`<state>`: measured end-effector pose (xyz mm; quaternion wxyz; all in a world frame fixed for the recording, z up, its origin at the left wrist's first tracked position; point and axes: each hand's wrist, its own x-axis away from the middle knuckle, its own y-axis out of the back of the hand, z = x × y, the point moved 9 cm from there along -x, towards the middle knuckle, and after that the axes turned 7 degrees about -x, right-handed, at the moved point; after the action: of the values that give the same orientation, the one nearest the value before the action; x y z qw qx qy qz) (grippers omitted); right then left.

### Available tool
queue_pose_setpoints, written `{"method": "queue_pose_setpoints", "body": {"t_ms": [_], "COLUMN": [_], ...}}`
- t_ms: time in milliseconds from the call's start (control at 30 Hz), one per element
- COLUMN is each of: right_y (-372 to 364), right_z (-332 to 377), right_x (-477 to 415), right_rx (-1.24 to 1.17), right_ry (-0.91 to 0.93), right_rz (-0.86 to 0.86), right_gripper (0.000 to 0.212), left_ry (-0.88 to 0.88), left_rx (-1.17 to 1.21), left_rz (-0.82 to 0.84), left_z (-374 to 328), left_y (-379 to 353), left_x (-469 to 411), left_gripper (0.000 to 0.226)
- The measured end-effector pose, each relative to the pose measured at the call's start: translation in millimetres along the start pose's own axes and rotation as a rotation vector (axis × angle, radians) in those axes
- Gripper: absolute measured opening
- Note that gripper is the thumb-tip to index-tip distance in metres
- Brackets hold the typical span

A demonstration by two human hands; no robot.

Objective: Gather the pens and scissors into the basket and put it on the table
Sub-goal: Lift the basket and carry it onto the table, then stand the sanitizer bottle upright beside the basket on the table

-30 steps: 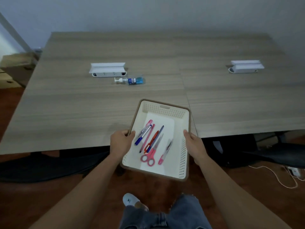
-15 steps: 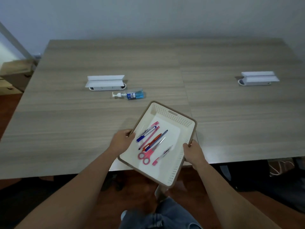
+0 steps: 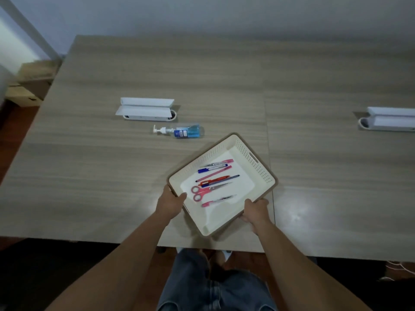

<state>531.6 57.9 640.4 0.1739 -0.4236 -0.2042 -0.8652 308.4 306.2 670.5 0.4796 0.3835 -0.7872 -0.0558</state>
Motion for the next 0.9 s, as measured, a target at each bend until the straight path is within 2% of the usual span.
{"method": "queue_pose_setpoints", "body": {"t_ms": [200,300,367,433,467,567,733,900], "right_y": [-5,2,20,49,60,71,78,79], "right_z": [-1,5,19,41,53,76,97,114], "right_x": [-22,-33,-46,-61,-66,-87,-108,-119], "right_rx": [-0.105,-0.165,-0.152,-0.049,0.015,0.246,0.359,0.488], "right_ry": [-0.115,-0.170,-0.140,-0.013,0.065,0.202,0.245,0.251], "right_rz": [0.040,0.122,0.062,-0.078,-0.116,-0.068,-0.102,-0.215], "right_gripper": [0.053,0.036,0.044,0.062,0.063,0.043,0.036,0.036], "left_ry": [-0.063,-0.069,-0.077,-0.071,-0.067,-0.070,-0.044,-0.137], "left_rx": [-0.091,-0.092,-0.127,-0.105,-0.098,-0.146,-0.027,-0.183], "left_rz": [-0.037,-0.048,-0.054,-0.027,-0.013,-0.018,-0.049,-0.121], "left_z": [-14,-22,-28,-35,-38,-54,-80,-123], "left_y": [-3,-5,-5,-5,-6,-4,-9,-13], "left_x": [-27,-40,-49,-59,-64,-84,-112,-131], "left_gripper": [0.060,0.061,0.063,0.066,0.068,0.068,0.030,0.027]}}
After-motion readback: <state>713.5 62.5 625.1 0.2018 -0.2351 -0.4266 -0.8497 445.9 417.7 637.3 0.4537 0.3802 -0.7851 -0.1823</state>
